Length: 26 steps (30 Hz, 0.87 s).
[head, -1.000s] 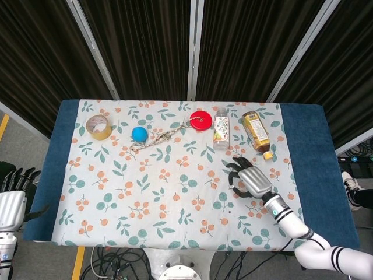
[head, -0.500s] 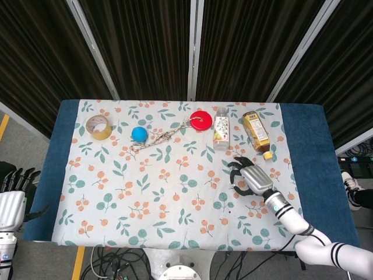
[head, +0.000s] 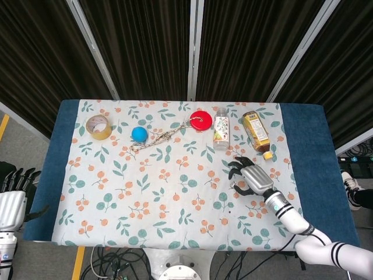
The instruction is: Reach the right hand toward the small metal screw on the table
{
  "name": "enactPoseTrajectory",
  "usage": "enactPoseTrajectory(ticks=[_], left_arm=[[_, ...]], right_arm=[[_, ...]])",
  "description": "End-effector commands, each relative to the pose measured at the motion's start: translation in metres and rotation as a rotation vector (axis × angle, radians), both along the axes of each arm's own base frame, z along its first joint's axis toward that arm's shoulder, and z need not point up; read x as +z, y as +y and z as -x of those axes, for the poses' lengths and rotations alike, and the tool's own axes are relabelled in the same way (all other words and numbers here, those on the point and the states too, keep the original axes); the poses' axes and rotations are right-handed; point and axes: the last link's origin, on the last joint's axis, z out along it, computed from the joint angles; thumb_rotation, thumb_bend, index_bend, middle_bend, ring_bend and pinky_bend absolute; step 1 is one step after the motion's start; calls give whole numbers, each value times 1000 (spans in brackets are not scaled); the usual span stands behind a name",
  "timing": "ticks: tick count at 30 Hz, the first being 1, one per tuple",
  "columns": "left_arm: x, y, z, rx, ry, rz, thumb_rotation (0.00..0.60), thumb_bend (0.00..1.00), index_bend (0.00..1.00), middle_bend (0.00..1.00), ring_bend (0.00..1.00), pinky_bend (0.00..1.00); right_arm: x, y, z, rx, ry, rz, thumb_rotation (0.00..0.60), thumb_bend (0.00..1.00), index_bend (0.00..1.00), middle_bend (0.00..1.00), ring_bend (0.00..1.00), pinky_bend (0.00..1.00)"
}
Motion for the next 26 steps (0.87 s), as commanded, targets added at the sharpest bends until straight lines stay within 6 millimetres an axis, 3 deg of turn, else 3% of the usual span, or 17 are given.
enactPoseTrajectory(ticks=[1,5,9,13,16,22,26], left_arm=[[0,0,0,-1,1,-1,600,144,161,108,0,0],[2,1,0,-5,3,-7,600,144,161,107,0,0],[3,3,-1,-9,6,-16,600,145,162,108,0,0],[3,7,-2,-21,29,-26,600,145,162,108,0,0],[2,8,-6,-36,41,-30,600,145,162,107,0,0],[-1,7,-14,-64,43,-23,600,145,162,108,0,0],[-1,8,-18,-74,47,-16,600,145,161,108,0,0]], right_arm=[[2,1,0,8,6,4,600,304,358,159,0,0],[24,6,0,68,34,82,600,303,231,123,0,0],[69,20,3,108,77,246,600,306,210,125,0,0],[113,49,16,68,123,403,600,317,210,143,0,0],[136,74,26,10,115,473,600,318,204,138,0,0],[158,117,43,-77,53,526,600,318,193,115,0,0],[160,131,49,-102,53,510,600,320,193,114,0,0]])
